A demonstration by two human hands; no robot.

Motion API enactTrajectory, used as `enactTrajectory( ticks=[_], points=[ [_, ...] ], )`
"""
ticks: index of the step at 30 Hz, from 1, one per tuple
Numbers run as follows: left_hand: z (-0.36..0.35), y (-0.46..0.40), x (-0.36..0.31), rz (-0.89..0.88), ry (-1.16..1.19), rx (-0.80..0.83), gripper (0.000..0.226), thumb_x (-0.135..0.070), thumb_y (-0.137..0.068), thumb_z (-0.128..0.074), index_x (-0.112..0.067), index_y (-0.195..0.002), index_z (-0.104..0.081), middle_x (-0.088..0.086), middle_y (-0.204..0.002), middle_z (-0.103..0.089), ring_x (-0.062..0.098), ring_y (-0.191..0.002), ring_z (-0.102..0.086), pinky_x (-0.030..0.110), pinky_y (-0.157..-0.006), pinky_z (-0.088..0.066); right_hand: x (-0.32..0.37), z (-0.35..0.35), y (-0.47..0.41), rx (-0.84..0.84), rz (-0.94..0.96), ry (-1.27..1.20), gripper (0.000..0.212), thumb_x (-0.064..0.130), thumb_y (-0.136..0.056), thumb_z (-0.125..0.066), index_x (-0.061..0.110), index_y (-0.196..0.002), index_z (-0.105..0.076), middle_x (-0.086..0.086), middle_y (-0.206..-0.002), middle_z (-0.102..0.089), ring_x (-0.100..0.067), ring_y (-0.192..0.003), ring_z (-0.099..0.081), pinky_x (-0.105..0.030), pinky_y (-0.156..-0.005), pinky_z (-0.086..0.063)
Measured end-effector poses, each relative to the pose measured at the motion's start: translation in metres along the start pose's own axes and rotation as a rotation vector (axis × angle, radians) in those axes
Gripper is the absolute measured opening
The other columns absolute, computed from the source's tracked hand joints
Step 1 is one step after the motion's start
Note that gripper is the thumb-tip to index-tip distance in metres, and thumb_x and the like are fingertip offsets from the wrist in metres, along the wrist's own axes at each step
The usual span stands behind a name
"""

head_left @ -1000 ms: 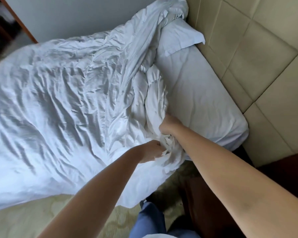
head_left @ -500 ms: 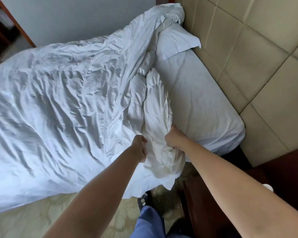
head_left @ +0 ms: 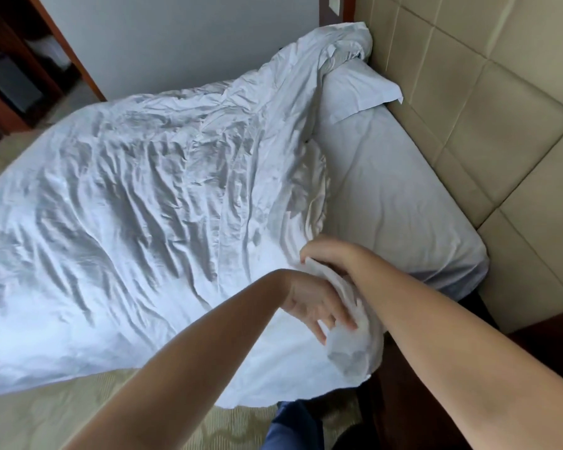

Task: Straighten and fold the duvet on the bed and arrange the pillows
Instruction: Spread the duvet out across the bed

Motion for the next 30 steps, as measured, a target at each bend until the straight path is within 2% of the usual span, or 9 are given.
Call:
enactTrajectory(
  ticks=[3, 6, 8, 12, 15, 20, 24, 28, 30],
  points=[
    [0.037, 0.009, 0.025, 0.125, -0.076, -0.207, 0.029, 0.009, -0.093, -0.040, -0.011, -0.095, -0.061, 0.008, -0.107, -0.063, 0.026, -0.101, -0.060, 0.044, -0.091, -0.048, -0.011, 0.005, 0.001, -0.023, 0.000, 0.016, 0.035, 0.009, -0.082, -0.060, -0.002, -0.115, -0.056, -0.010, -0.079, -0.052, -0.016, -0.058, -0.049, -0.020, -0.048, -0.036],
    [0.093, 0.028, 0.034, 0.150, -0.030, -0.687, 0.022, -0.002, -0.093, -0.045, -0.009, -0.080, -0.061, 0.002, -0.080, -0.071, 0.017, -0.072, -0.069, 0.022, -0.063, -0.054, -0.022, 0.007, 0.004, -0.008, 0.020, 0.054, 0.048, 0.010, -0.084, -0.062, 0.000, -0.128, -0.045, -0.009, -0.096, -0.053, -0.015, -0.070, -0.051, -0.021, -0.049, -0.036],
    [0.123, 0.043, 0.028, -0.046, 0.263, -1.009, 0.022, -0.009, -0.093, -0.047, -0.007, -0.073, -0.057, 0.006, -0.067, -0.063, 0.017, -0.058, -0.061, 0.018, -0.049, -0.047, -0.023, 0.004, 0.009, 0.026, 0.060, 0.015, 0.050, 0.009, -0.082, -0.064, 0.002, -0.129, -0.048, -0.011, -0.114, -0.058, -0.022, -0.090, -0.058, -0.022, -0.061, -0.048],
    [0.144, 0.036, -0.006, -0.302, 0.378, -1.095, 0.033, -0.036, -0.080, -0.065, -0.007, -0.095, -0.061, 0.012, -0.089, -0.060, 0.028, -0.080, -0.060, 0.034, -0.072, -0.055, -0.017, -0.022, 0.014, 0.197, 0.146, 0.107, 0.048, 0.019, -0.079, -0.067, 0.011, -0.125, -0.056, -0.006, -0.117, -0.063, -0.021, -0.102, -0.061, -0.030, -0.091, -0.051],
    [0.149, 0.046, -0.019, -0.291, 0.200, -1.283, 0.017, -0.024, -0.064, -0.060, -0.011, -0.076, -0.059, 0.011, -0.075, -0.059, 0.027, -0.070, -0.058, 0.034, -0.066, -0.053, -0.021, -0.024, 0.014, 0.239, 0.143, 0.119, 0.055, 0.036, -0.071, -0.074, 0.016, -0.121, -0.060, -0.003, -0.112, -0.066, -0.021, -0.101, -0.063, -0.035, -0.096, -0.049],
    [0.138, 0.064, -0.048, -0.521, 0.313, -1.292, 0.029, 0.002, -0.076, -0.041, -0.014, -0.052, -0.044, 0.003, -0.053, -0.041, 0.018, -0.051, -0.037, 0.027, -0.051, -0.029, -0.029, -0.002, 0.013, 0.146, 0.139, -0.094, 0.068, 0.051, -0.074, -0.073, 0.020, -0.131, -0.053, 0.001, -0.124, -0.061, -0.017, -0.107, -0.059, -0.029, -0.095, -0.046],
    [0.103, 0.044, -0.077, -0.553, 0.330, -0.877, 0.026, -0.001, -0.056, -0.041, -0.015, -0.035, -0.047, 0.006, -0.040, -0.046, 0.020, -0.043, -0.044, 0.023, -0.048, -0.036, -0.030, 0.014, 0.015, 0.076, 0.140, -0.107, 0.053, 0.037, -0.080, -0.072, 0.015, -0.125, -0.056, -0.001, -0.117, -0.062, -0.017, -0.104, -0.060, -0.028, -0.090, -0.047],
    [0.121, 0.045, -0.073, -0.446, 0.167, -1.057, 0.027, -0.013, -0.087, -0.048, -0.016, -0.060, -0.049, 0.000, -0.054, -0.046, 0.016, -0.053, -0.039, 0.019, -0.043, -0.028, -0.032, 0.019, 0.025, 0.070, 0.132, 0.141, 0.048, 0.027, -0.073, -0.073, 0.008, -0.115, -0.061, -0.008, -0.109, -0.065, -0.021, -0.091, -0.063, -0.029, -0.077, -0.051],
    [0.119, 0.038, -0.073, -0.399, 0.198, -0.992, 0.027, -0.036, -0.085, -0.056, -0.010, -0.089, -0.059, 0.005, -0.070, -0.058, 0.018, -0.066, -0.057, 0.023, -0.055, -0.044, -0.028, 0.011, 0.035, 0.152, 0.152, 0.213, 0.048, 0.028, -0.072, -0.075, 0.007, -0.113, -0.063, -0.008, -0.108, -0.067, -0.023, -0.093, -0.064, -0.030, -0.083, -0.053]
  ],
)
Point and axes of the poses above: each hand's wrist, its own y-axis away from the middle knuckle, its own z-axis out of the back of the hand, x = y × z, the point moved 8 cm from there along -y, towards the middle knuckle
